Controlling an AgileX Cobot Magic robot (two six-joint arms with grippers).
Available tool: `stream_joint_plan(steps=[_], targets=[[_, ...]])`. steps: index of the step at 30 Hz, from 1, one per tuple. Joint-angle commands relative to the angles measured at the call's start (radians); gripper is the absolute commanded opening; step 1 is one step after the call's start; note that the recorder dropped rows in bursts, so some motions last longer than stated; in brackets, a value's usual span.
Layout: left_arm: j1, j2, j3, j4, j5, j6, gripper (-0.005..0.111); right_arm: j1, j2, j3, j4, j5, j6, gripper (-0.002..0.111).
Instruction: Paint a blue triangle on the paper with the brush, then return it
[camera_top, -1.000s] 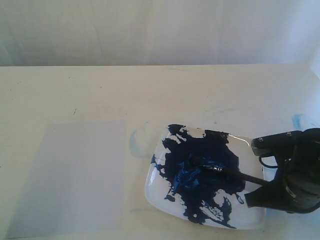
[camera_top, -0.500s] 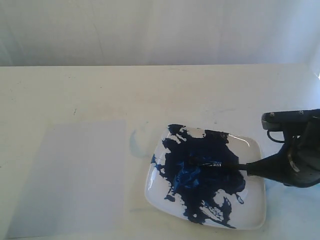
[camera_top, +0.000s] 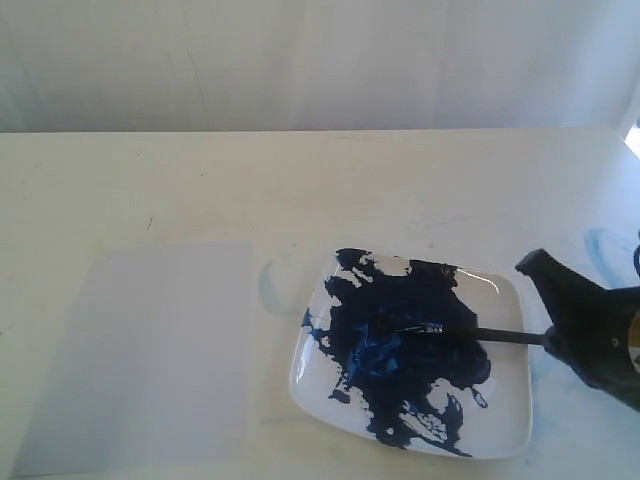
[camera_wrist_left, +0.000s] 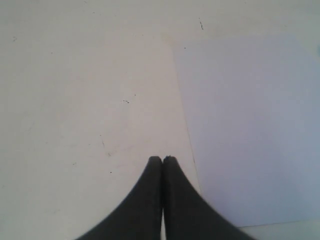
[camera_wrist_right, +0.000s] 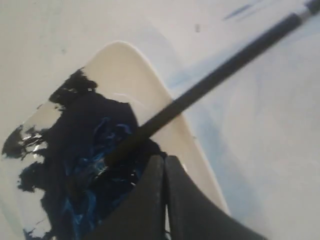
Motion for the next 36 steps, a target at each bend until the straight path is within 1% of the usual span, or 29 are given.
stream_joint_plan(steps=[1,5,7,9,12,14,18,21,25,27,28,32,36], targets=[[-0.007,-0.004,0.003,0.0,0.0,-0.003,0.0,-0.006,-0.008,0.052,-0.077,0.1,0.212,0.0],[-0.007,-0.004,0.003,0.0,0.0,-0.003,0.0,-0.006,-0.037,0.108,-0.191,0.058,0.363,0.0],[-0.007,-0.004,0.003,0.0,0.0,-0.003,0.0,-0.006,-0.058,0.118,-0.184,0.07,0.376,0.001],[-0.007,-0.004,0.003,0.0,0.0,-0.003,0.0,-0.006,-0.077,0.12,-0.18,0.111,0.376,0.005],[-0.007,-0.004,0.003,0.0,0.0,-0.003,0.0,-0.006,-0.095,0.12,-0.18,0.161,0.376,0.013],[-0.007,-0.004,0.003,0.0,0.0,-0.003,0.0,-0.014,-0.099,0.118,-0.177,0.175,0.376,0.021],[-0.007,-0.004,0.003,0.0,0.0,-0.003,0.0,-0.037,-0.099,0.118,-0.178,0.137,0.376,0.036],[-0.007,-0.004,0.003,0.0,0.0,-0.003,0.0,-0.056,-0.099,0.112,-0.198,0.116,0.376,0.044],[-0.007,-0.004,0.003,0.0,0.0,-0.003,0.0,-0.058,-0.099,0.086,-0.384,0.096,0.376,0.045],[-0.007,-0.004,0.003,0.0,0.0,-0.003,0.0,-0.058,-0.099,0.078,-0.41,0.081,0.376,0.045],[-0.007,-0.004,0.003,0.0,0.0,-0.003,0.0,-0.058,-0.099,0.076,-0.395,0.081,0.376,0.045],[-0.007,-0.004,0.003,0.0,0.0,-0.003,0.0,-0.063,-0.085,0.076,-0.235,0.1,0.376,0.045],[-0.007,-0.004,0.003,0.0,0.0,-0.003,0.0,-0.104,-0.05,0.076,-0.155,0.052,0.376,0.045]])
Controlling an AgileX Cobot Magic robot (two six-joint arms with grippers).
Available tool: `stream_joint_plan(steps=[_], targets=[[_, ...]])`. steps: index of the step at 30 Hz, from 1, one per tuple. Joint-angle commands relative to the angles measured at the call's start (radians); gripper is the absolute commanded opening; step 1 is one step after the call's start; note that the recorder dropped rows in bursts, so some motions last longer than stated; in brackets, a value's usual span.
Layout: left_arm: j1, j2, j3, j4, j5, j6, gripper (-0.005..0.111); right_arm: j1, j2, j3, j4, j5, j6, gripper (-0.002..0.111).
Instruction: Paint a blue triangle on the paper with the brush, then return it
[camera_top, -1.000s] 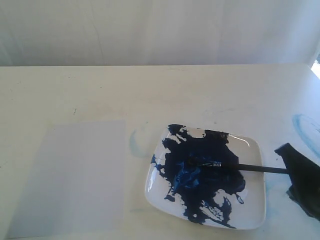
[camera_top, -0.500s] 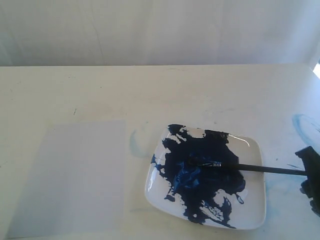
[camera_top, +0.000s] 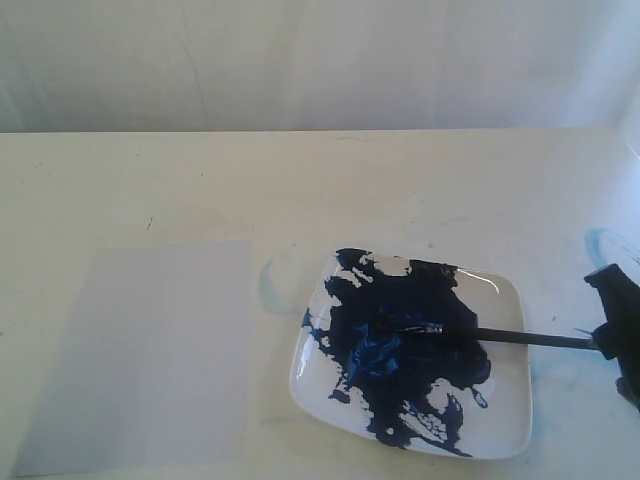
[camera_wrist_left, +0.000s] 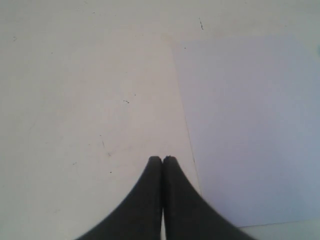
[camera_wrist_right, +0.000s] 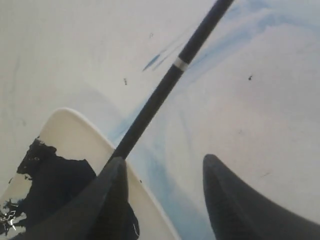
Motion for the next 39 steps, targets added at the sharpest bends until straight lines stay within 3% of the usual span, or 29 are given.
stream_joint_plan(steps=[1,16,39], targets=[[-0.007,-0.004,0.003,0.0,0.0,-0.003,0.0,-0.048,0.038,-0.002,0.098,-0.048,0.003,0.045],[-0.007,-0.004,0.003,0.0,0.0,-0.003,0.0,-0.168,0.173,-0.054,0.144,-0.163,0.003,0.045],[-0.007,-0.004,0.003,0.0,0.0,-0.003,0.0,-0.17,0.348,-0.155,0.115,-0.15,0.003,0.045]])
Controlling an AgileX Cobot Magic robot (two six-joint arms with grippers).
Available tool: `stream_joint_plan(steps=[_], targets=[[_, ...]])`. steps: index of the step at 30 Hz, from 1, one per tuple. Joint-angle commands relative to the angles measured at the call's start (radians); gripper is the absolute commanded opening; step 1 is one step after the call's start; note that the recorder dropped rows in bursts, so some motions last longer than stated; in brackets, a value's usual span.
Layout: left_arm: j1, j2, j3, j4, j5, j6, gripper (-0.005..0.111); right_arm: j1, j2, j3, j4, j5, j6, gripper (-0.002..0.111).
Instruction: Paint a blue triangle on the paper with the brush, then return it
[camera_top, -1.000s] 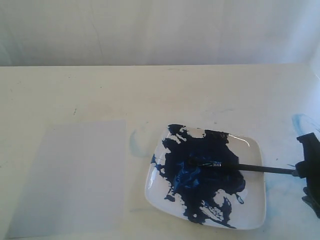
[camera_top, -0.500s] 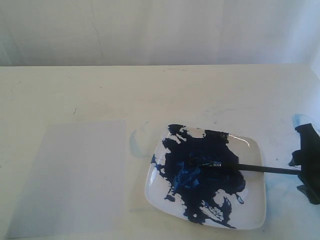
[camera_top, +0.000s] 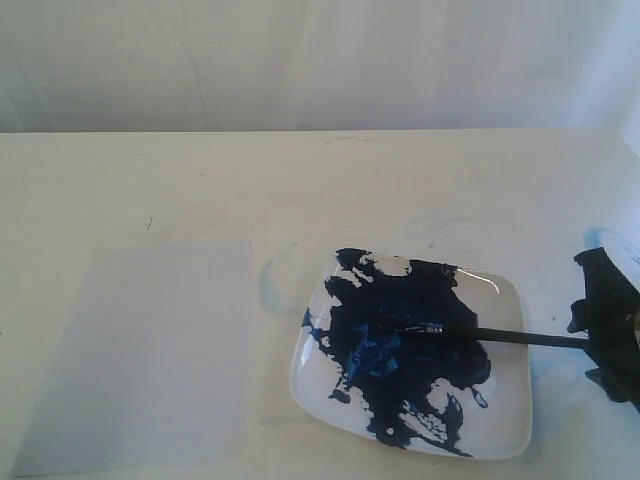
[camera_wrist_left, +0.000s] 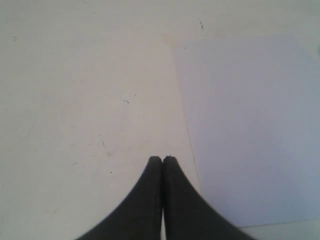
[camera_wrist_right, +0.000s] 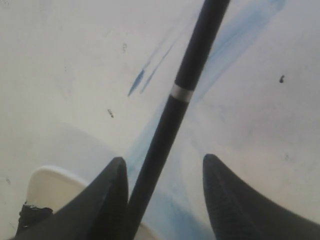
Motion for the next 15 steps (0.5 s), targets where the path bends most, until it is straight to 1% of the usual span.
stream_joint_plan(steps=[1,15], targets=[[-0.007,-0.004,0.003,0.0,0.0,-0.003,0.0,-0.004,0.005,-0.025,-0.02,0.025,0.003,0.045],[-0.007,-0.004,0.003,0.0,0.0,-0.003,0.0,-0.004,0.005,-0.033,-0.054,0.068,0.003,0.045]])
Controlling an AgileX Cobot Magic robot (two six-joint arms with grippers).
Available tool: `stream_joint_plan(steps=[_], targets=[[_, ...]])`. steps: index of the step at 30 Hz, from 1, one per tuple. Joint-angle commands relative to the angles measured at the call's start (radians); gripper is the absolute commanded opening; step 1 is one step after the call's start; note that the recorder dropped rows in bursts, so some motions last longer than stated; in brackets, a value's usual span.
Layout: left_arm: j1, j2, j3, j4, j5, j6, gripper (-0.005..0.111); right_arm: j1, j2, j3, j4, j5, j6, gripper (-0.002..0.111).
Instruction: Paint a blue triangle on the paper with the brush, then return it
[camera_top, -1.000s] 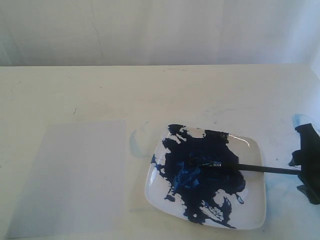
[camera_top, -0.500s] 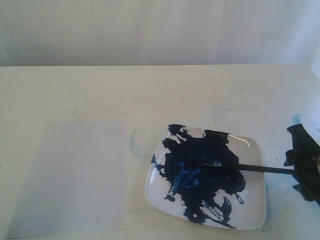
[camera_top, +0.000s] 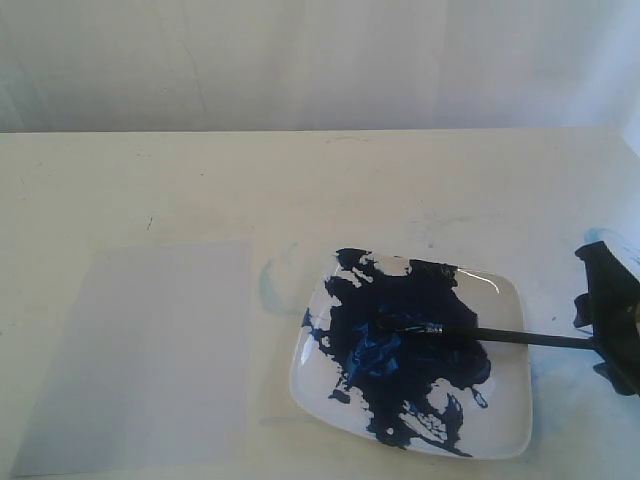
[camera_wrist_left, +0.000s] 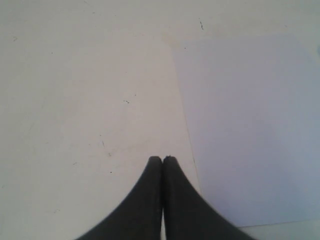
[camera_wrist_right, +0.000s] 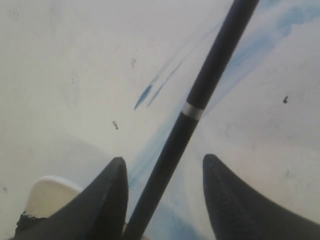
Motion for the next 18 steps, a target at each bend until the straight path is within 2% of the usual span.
stream_joint_plan(steps=[1,18], targets=[[-0.007,-0.004,0.003,0.0,0.0,-0.003,0.0,-0.004,0.002,-0.004,-0.015,0.026,0.003,0.045],[-0.007,-0.004,0.003,0.0,0.0,-0.003,0.0,-0.004,0.015,-0.003,-0.02,0.038,0.003,0.044]])
